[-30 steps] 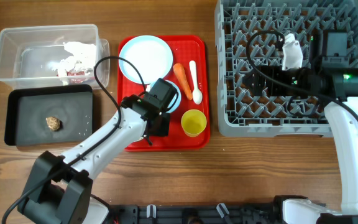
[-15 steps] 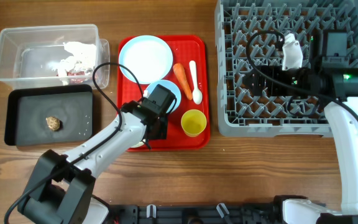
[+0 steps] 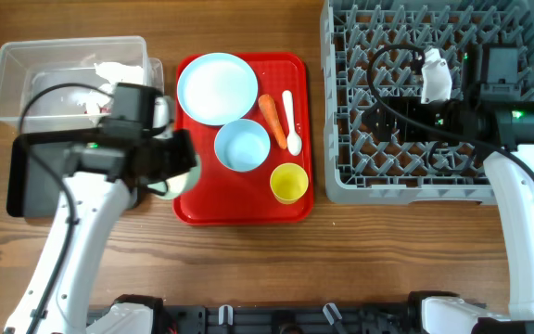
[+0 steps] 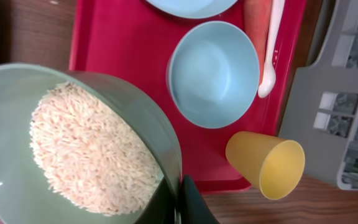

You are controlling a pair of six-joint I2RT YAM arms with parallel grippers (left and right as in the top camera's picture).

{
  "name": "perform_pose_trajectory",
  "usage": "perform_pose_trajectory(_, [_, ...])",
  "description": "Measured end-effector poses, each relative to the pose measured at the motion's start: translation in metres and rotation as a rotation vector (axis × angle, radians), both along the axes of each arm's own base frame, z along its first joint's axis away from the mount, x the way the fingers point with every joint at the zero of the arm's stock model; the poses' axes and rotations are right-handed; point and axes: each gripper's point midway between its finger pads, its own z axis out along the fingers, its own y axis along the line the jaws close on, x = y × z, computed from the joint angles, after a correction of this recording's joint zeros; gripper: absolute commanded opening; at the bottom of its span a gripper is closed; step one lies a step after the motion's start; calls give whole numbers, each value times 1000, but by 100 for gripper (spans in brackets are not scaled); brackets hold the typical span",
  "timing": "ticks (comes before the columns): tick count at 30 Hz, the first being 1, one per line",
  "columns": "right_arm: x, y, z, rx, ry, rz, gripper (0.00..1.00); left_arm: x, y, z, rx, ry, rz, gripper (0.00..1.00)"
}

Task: Sort waste into correct bins and load items into the dishwasher rack
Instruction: 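Carry the green bowl over the black tray and tilt it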

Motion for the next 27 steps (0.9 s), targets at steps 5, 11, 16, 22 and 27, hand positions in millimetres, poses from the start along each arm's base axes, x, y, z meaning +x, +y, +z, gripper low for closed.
perform_pose_trajectory(5, [0,0,0,1,2,-3,100,-4,47,2,-90,15,48,4])
perform_pose_trajectory(11, [0,0,0,7,7,-12,100,0,107,-4,-212,-31,112,4])
perform_pose_trajectory(16, [0,-1,-1,0,8,-19,100,11,128,-20,-393,-65,115,4])
perform_pose_trajectory(22, [0,-2,-1,-2,8,-20,100,24,143,-25,-557,-139,146,4])
perform_pose_trajectory(27, [0,-2,-1,-2,9,-20,100,27,157,-14,-616,-216,182,4])
